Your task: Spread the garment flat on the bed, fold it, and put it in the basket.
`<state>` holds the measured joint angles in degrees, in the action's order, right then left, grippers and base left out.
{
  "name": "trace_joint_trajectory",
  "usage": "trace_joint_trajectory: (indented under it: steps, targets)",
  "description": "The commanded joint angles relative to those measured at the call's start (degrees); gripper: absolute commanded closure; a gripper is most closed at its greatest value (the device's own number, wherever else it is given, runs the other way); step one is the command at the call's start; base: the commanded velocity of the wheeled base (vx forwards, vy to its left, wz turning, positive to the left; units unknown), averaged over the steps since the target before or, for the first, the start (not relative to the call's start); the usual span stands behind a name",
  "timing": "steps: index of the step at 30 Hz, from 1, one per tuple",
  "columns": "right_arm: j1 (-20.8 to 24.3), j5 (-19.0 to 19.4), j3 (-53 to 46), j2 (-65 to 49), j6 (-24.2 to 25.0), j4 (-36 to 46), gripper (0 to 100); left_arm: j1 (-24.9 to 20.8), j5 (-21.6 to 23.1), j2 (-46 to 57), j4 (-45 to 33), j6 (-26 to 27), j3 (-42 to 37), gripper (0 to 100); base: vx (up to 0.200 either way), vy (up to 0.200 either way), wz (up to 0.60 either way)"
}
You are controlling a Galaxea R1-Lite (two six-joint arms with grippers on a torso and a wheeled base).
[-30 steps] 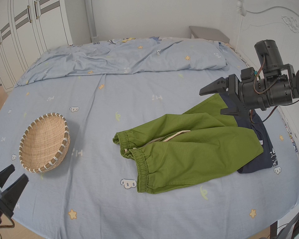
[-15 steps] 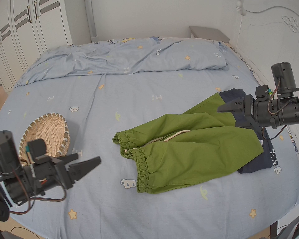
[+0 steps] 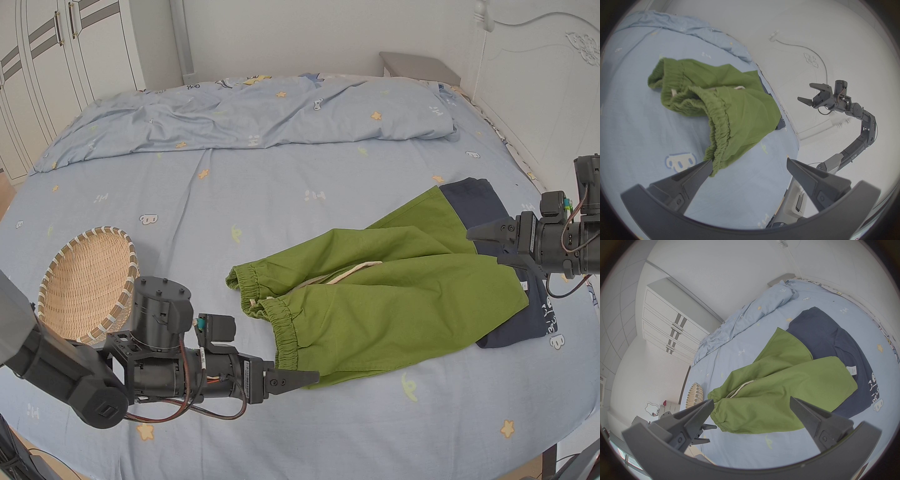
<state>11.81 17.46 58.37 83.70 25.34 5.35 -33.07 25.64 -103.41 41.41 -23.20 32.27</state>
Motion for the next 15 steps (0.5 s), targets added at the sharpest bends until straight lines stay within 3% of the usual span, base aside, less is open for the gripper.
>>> trace_joint_trajectory:
  steps: [1,15]
  targets:
    - [-0.5,0.0,-0.8,-1.1,0.0,-0.1,0,-0.5,-0.1,-4.1,0.5,0.0,1.4,0,0.000,0.000,0.00]
    - [-0.7,0.0,-0.9,-0.6,0.0,-0.1,0,2.8,-0.1,-1.5,-0.6,0.6,0.7,0,0.000,0.000,0.00]
